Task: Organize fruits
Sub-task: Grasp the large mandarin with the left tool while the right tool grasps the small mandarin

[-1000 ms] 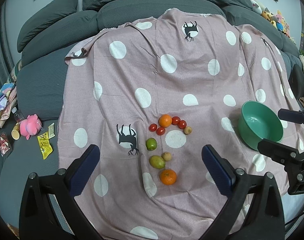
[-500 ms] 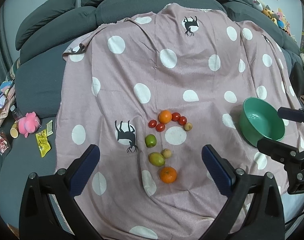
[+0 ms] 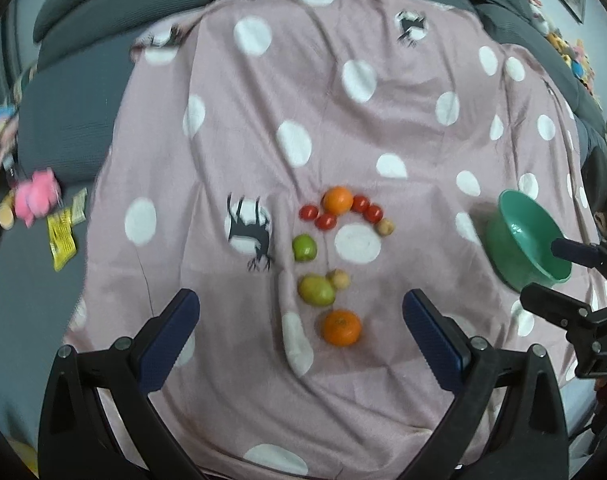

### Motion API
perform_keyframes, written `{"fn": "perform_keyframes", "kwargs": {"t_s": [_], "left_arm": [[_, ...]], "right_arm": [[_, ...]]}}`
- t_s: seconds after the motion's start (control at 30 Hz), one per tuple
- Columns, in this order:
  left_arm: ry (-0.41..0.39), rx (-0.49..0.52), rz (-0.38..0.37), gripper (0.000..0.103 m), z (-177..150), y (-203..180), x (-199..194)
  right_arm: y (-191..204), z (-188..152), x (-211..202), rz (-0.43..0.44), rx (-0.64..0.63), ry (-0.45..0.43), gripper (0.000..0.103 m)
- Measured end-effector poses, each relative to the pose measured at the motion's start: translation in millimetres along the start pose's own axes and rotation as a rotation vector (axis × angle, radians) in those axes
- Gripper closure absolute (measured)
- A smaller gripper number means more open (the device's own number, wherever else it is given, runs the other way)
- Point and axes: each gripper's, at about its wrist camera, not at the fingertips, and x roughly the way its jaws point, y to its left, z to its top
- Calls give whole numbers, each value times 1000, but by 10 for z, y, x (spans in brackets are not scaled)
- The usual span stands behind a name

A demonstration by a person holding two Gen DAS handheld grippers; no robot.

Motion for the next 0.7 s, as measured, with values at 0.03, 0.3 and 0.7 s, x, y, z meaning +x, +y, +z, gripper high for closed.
{"fn": "perform_keyframes", "kwargs": {"t_s": [0.03,0.3,0.7], "left_arm": [[15,-5,-15,1,-70,40,77],[109,5,-132,5,-484,69,578],[139,76,-177,27,-427,-170,1022]], "right_arm": [[-5,-33,64,4,4,9,7],[-52,-357,614,75,61,62,8],[-222,-358,901,180,154,29,14]]}}
